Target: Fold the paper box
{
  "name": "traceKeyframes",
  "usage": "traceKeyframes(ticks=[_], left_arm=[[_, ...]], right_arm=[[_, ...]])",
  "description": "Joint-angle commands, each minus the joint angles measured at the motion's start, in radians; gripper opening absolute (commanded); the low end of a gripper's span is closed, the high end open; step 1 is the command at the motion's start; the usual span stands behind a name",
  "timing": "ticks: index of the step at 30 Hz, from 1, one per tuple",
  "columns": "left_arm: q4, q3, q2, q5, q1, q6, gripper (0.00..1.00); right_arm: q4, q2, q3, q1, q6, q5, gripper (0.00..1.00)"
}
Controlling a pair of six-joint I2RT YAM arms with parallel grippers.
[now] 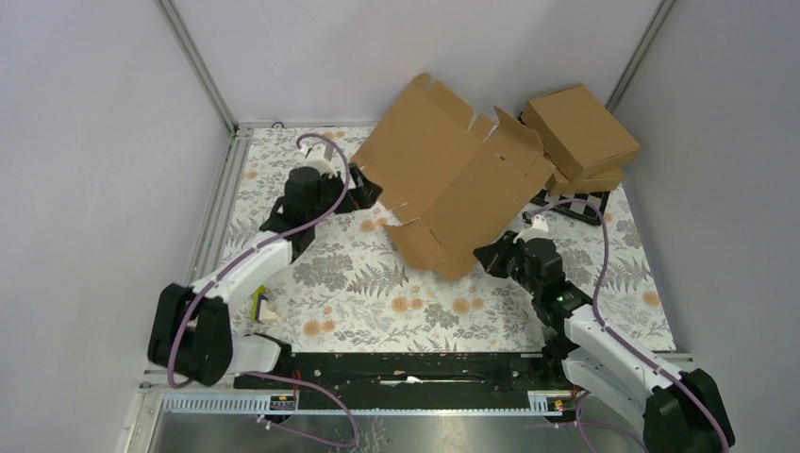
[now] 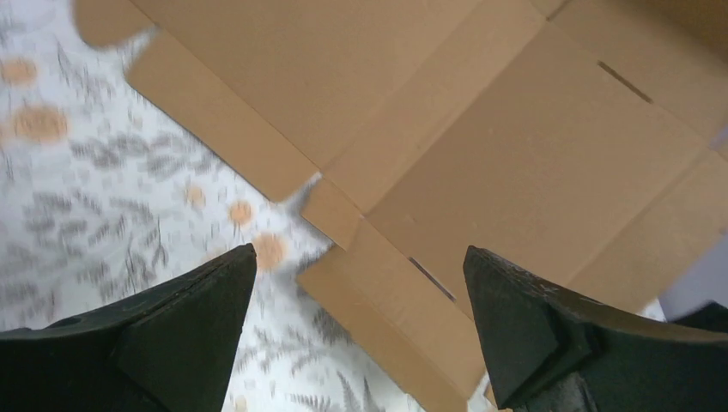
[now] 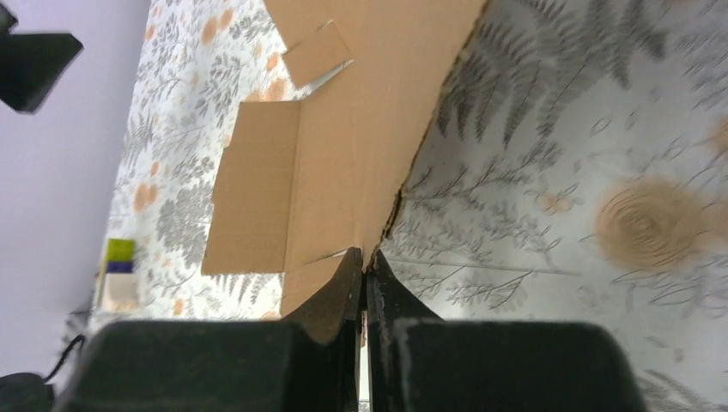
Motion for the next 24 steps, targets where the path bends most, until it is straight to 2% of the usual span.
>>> traceKeyframes(ticks=[1, 4, 6, 7, 9, 10, 12, 13, 18, 24], left_arm=[[-0.014, -0.157, -0.146, 0.060, 0.000, -0.118, 0.99], [-0.032, -0.252, -0.200, 0.098, 0.001, -0.231, 0.98], [-0.067, -0.288, -0.211, 0.134, 0.000, -0.285, 0.96], [-0.074, -0.305, -0.217, 0.152, 0.000, -0.310, 0.96], [-0.078, -0.337, -0.236, 0.175, -0.002, -0.358, 0.96], [-0.079, -0.351, -0.248, 0.178, -0.007, -0.375, 0.95], [-0.123, -0.364, -0.274, 0.149, -0.020, -0.384, 0.96], [-0.150, -0.367, -0.294, 0.124, -0.027, -0.384, 0.96], [-0.284, -0.376, -0.372, -0.013, -0.031, -0.374, 0.99], [-0.349, -0.345, -0.368, -0.098, 0.023, -0.313, 0.99]], right_arm=[[0.077, 0.081, -0.014, 0.006, 0.165, -0.172, 0.00], [0.120, 0.122, -0.028, 0.006, 0.187, -0.204, 0.03], [0.122, 0.126, -0.029, 0.006, 0.184, -0.200, 0.11], [0.120, 0.124, -0.029, 0.006, 0.177, -0.204, 0.23], [0.097, 0.116, -0.027, 0.006, 0.164, -0.212, 0.58], [0.075, 0.111, -0.022, 0.006, 0.156, -0.205, 0.72], [0.014, 0.100, -0.009, 0.006, 0.133, -0.151, 0.91], [-0.010, 0.095, -0.006, 0.006, 0.128, -0.109, 0.98], [-0.111, 0.129, 0.030, 0.004, 0.216, 0.099, 1.00], [-0.207, 0.306, 0.151, 0.004, 0.267, 0.089, 1.00]])
